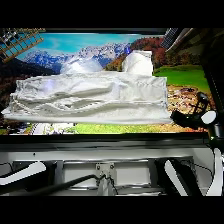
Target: Fold the clothes and pants, and hang the long-sleeved shirts on hangers.
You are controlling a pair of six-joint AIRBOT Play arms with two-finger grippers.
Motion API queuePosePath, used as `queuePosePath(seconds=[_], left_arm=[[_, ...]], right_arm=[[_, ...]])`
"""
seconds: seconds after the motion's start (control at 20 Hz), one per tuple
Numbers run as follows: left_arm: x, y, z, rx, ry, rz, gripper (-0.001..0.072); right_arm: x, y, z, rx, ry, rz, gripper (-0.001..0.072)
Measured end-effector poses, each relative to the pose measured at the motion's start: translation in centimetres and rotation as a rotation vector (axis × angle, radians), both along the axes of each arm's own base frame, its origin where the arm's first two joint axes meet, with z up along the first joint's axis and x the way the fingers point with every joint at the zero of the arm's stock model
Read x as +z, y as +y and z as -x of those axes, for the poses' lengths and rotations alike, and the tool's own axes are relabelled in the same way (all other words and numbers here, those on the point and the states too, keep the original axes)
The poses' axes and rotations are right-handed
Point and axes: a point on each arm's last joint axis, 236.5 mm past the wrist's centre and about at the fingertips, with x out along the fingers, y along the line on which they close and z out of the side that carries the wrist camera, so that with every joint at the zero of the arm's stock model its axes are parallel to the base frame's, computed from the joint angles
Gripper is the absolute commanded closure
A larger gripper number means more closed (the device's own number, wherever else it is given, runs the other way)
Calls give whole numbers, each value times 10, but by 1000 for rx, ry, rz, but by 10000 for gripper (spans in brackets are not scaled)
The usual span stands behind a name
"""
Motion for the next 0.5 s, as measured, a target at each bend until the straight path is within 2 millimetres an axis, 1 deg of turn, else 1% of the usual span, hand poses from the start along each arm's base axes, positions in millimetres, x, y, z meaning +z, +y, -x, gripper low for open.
queuePosePath(seconds=[0.1, 0.25, 0.5], left_arm=[[10, 1, 0, -1, -9, -15, 683], [25, 0, 6, -4, -9, -36, 684], [55, -1, 27, -6, 18, -97, 684]], right_arm=[[16, -3, 0, 12, -38, 31, 678], [33, -5, 4, 27, -75, 69, 678], [53, -7, 10, 36, -129, 114, 678]])
